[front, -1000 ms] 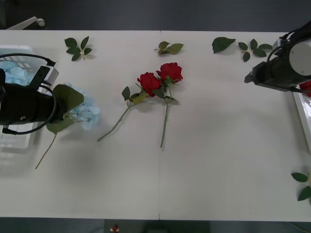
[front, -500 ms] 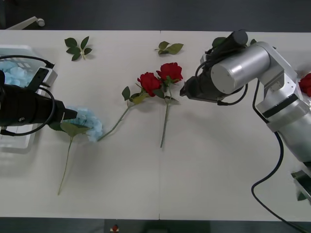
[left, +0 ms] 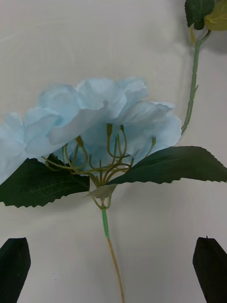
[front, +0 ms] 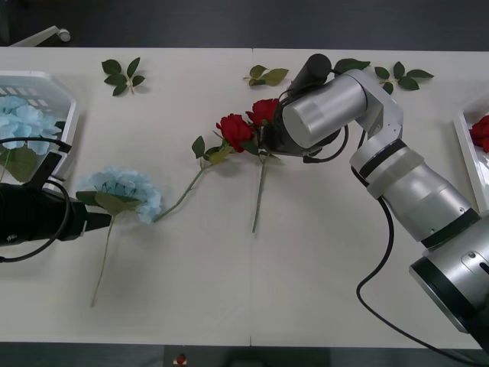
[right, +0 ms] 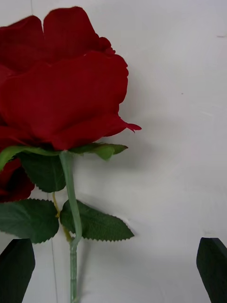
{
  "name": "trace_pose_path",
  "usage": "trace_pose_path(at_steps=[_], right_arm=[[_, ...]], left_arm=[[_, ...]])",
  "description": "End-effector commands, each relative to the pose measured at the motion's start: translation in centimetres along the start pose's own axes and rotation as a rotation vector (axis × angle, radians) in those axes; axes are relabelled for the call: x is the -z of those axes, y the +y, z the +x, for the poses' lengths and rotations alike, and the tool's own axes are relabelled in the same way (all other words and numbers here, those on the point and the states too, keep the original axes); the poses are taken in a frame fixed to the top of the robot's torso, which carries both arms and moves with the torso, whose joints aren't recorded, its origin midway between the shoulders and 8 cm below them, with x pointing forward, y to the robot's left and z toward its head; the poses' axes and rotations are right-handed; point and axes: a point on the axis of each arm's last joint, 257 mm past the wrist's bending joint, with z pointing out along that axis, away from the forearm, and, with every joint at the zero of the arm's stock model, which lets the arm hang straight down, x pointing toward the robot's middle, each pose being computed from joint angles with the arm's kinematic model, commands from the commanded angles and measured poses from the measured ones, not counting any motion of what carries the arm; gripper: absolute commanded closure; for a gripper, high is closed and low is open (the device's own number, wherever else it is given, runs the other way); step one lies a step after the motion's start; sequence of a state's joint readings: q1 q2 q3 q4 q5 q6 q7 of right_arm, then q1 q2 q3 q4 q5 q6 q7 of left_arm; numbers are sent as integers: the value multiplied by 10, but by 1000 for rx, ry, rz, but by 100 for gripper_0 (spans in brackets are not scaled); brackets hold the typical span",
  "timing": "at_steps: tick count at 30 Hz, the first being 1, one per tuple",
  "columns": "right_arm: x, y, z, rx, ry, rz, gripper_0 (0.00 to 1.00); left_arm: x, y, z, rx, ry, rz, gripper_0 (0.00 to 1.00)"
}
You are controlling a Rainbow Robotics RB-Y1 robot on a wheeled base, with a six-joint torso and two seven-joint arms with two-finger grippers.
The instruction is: Put the red flowers into the right box and the blue flowers into the left box
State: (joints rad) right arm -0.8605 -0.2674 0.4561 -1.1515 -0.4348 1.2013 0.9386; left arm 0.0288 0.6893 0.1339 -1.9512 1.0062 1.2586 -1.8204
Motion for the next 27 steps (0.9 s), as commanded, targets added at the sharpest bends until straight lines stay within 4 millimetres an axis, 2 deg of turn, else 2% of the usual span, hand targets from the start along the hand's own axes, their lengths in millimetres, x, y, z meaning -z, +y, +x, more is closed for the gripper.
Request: trace_pose_path(at_steps=[1,9,10,15,19,20,21,23,24,25,27], right_arm=[[-1,22,-18,31,-39,-19,0],[-15,39,-17,40,-41,-37,0],[-18,43,-16,40,-39,-41,0],[-26,49,-18,37,-49,-47,0],[-29,51,-19,33,-53,-49,0],[-30,52,-19,34,-53,-50,4],[-30,52,-19,31,-52,-51,14],[-30,54,-18,29,-49,-56,68],[-30,54,-18,29,-48,-57,87],[-29,54,-18,26,-50,-58,100],[-29,54,-18,26,-50,-59,100]], left_arm=[[0,-4,2,-74,-47,-1,0],[-16,7,3,-133,-54,-85,0],[-26,7,6,-147,-58,-100,0],[-51,8,8,-152,-70,-104,0],[-65,7,10,-161,-70,-103,0],[-67,6,11,-170,-67,-103,0],[-68,6,13,-169,-64,-102,0],[-70,5,13,-170,-60,-103,0],[-71,4,13,-174,-59,-103,0],[-73,4,11,-175,-62,-103,0],[-77,1,9,-179,-60,-99,0]])
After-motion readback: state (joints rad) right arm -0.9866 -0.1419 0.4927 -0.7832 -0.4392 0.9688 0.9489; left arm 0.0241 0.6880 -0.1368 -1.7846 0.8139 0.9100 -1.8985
